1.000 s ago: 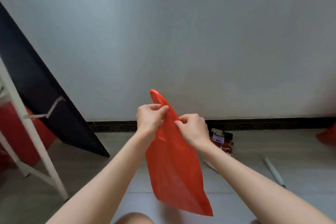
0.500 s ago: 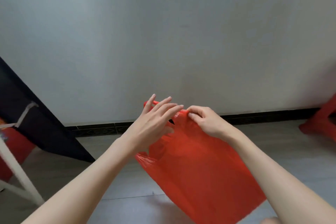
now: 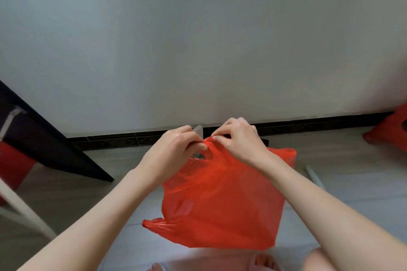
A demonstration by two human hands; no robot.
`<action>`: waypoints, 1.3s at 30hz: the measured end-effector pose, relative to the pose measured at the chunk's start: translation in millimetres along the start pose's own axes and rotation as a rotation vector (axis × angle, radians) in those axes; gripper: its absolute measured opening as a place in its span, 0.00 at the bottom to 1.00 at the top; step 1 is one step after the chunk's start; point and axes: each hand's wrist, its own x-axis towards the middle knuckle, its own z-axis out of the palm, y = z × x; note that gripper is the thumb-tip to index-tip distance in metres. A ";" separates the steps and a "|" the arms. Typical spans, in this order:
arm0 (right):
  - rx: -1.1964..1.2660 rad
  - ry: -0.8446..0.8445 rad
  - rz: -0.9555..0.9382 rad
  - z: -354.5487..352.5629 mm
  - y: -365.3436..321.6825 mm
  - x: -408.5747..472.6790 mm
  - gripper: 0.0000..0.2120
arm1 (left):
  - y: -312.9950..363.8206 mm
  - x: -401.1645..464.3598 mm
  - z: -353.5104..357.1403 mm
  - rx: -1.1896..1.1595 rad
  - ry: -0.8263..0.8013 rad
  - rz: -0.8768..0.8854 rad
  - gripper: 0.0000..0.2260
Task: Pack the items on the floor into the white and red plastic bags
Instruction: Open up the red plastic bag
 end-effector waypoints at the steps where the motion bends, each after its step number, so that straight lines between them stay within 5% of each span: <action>1: -0.004 0.046 0.027 2.0 -2.8 0.2 0.09 | -0.6 0.0 0.6 0.013 0.062 -0.048 0.11; 5: 0.195 0.187 0.150 8.9 -16.6 -5.2 0.09 | -0.1 0.5 2.9 0.039 0.274 -0.321 0.09; 10: 0.278 0.034 0.207 19.9 -32.5 -19.2 0.27 | 10.9 3.9 -5.8 -0.072 0.359 -0.507 0.11; 13: 0.339 0.144 0.252 24.0 -32.9 -17.1 0.23 | 21.5 6.1 -8.9 -0.143 0.350 -0.566 0.13; 16: 0.394 0.286 0.226 21.4 -27.5 -11.7 0.09 | 27.6 6.8 -10.9 -0.259 0.317 -0.595 0.13; 20: 0.394 0.394 0.202 9.7 -20.3 -7.8 0.07 | 28.8 4.9 -15.9 -0.315 0.326 -0.596 0.12; 26: 0.408 0.194 0.168 -8.4 -12.5 -8.6 0.09 | 25.3 3.6 -21.3 -0.358 0.456 -0.510 0.18; 32: 0.533 0.174 0.164 -18.3 -13.3 -10.4 0.17 | 19.8 7.1 -23.6 -0.492 0.561 -0.566 0.14; 39: 0.196 0.222 0.117 -11.7 -19.6 -12.3 0.10 | 17.1 6.6 -23.4 -0.394 0.552 -0.549 0.15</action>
